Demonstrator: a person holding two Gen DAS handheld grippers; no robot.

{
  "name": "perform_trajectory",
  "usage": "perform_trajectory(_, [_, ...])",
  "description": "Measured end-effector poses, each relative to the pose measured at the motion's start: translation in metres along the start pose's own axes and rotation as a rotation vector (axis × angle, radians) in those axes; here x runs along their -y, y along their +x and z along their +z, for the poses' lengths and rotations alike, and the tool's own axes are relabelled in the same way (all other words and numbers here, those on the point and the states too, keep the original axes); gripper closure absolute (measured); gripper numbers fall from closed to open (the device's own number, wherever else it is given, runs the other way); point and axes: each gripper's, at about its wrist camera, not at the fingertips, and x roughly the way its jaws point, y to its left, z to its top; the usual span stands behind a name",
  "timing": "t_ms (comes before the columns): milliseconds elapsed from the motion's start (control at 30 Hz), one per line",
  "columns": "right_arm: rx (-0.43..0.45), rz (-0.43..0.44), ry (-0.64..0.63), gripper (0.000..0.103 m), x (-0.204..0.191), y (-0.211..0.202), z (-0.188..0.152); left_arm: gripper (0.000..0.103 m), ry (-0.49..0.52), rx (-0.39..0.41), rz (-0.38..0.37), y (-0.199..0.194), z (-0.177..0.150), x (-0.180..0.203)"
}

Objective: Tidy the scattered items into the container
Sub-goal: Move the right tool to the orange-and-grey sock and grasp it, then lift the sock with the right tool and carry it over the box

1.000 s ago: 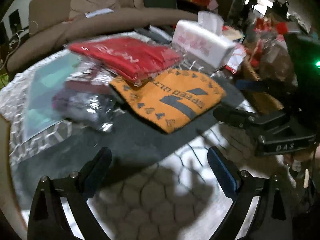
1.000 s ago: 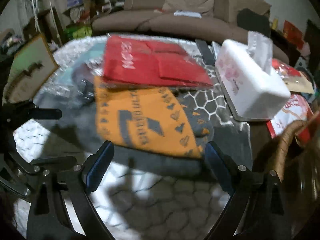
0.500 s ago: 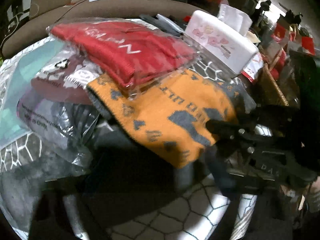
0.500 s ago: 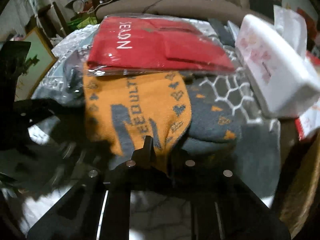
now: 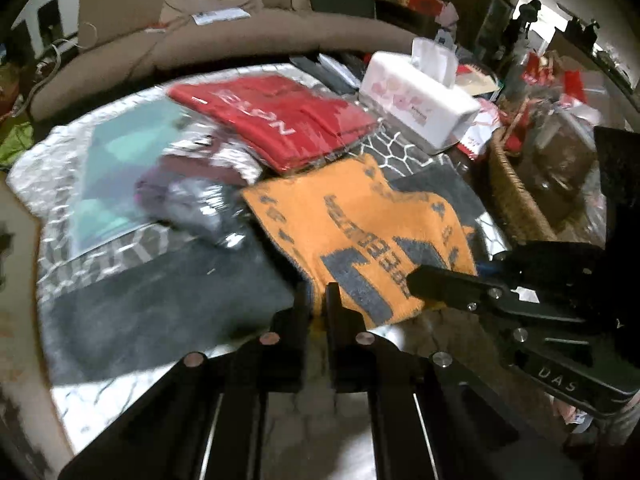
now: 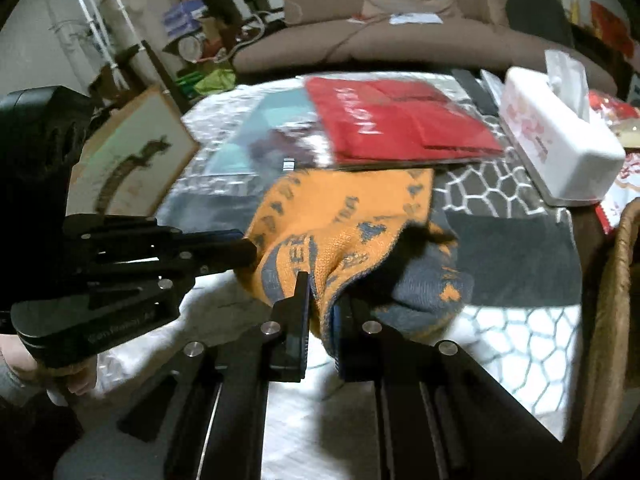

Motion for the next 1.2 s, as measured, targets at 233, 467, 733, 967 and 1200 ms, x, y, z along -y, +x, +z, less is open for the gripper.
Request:
perform_trajectory(233, [0.024,0.041,-0.068,0.093,-0.074,-0.042,-0.017,0.096,-0.014,0.046,0.033,-0.077,-0.039,-0.009])
perform_trajectory(467, [0.052,0.092,-0.115,0.093,-0.135,-0.077,-0.027,0.096,-0.041,0.081,0.053,-0.137,-0.079,-0.024])
perform_trajectory(733, [0.055,0.130,-0.173,0.094,-0.193,-0.119,-0.028,0.095,-0.089,0.107,0.019,-0.196,-0.122,-0.048])
perform_trajectory(967, [0.040,0.178,-0.214,0.093,-0.242,-0.146,0.004,0.031,-0.034,0.169,0.041,-0.269,-0.141,-0.073])
perform_trajectory(1200, [0.049,0.185,-0.307,0.093,-0.315,-0.143,0.065,0.030,-0.072,0.232,0.135,-0.323,-0.119,-0.122])
